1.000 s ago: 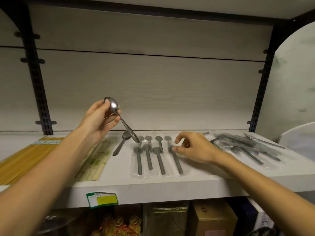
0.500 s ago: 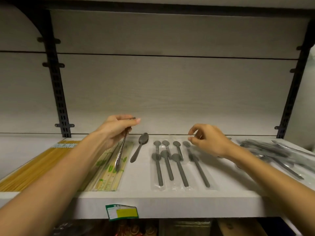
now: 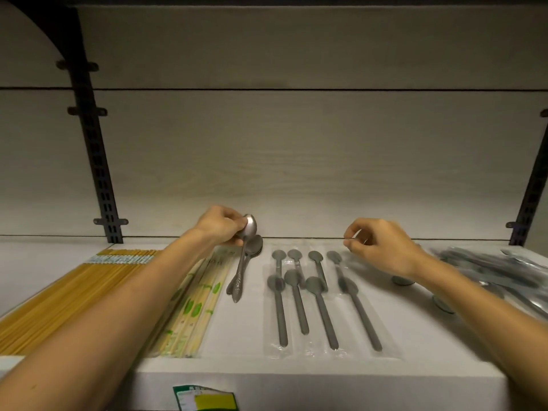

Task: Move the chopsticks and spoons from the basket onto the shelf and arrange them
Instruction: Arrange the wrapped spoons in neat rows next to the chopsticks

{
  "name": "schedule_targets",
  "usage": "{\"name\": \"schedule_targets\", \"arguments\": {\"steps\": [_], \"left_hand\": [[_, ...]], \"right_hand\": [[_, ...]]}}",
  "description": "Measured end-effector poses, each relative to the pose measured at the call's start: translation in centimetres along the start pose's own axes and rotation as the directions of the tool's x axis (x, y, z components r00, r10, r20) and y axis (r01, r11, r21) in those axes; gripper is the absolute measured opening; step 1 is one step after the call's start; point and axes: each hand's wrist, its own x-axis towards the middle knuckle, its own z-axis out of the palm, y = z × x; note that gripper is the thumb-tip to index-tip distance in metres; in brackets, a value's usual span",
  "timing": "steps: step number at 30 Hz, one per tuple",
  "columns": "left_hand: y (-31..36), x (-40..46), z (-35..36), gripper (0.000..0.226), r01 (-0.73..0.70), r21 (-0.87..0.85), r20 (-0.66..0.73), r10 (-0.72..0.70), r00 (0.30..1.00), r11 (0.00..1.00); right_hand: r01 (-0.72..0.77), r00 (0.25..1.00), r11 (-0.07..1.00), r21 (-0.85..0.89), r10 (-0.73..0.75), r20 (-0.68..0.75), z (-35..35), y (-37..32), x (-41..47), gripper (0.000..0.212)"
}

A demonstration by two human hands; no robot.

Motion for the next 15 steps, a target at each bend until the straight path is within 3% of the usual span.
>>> {"name": "schedule_targets", "arguments": {"steps": [6,10,15], "left_hand": [[-1.2,1.4,1.1,0.023,-0.064,0.242,-0.074,0.084,0.994,0.968],[-1.9,1.5,1.3,0.022,-0.124,0.419,-0.027,0.148,0.989,0.899],[-2.0,1.1,1.4,0.028,-0.153,0.507,0.02,0.166,0.986,0.848]], "right_hand": [[0.044,0.998,0.999,-0.002,-0.044,0.038,0.7,0.6,-0.5,0.004],[0.078,0.995,0.997,0.005,-0.078,0.055,0.9,0.6,-0.7,0.003],[0.122,0.991,0.992,-0.012,-0.121,0.061,1.2,0.5,-0.9,0.008]]}}
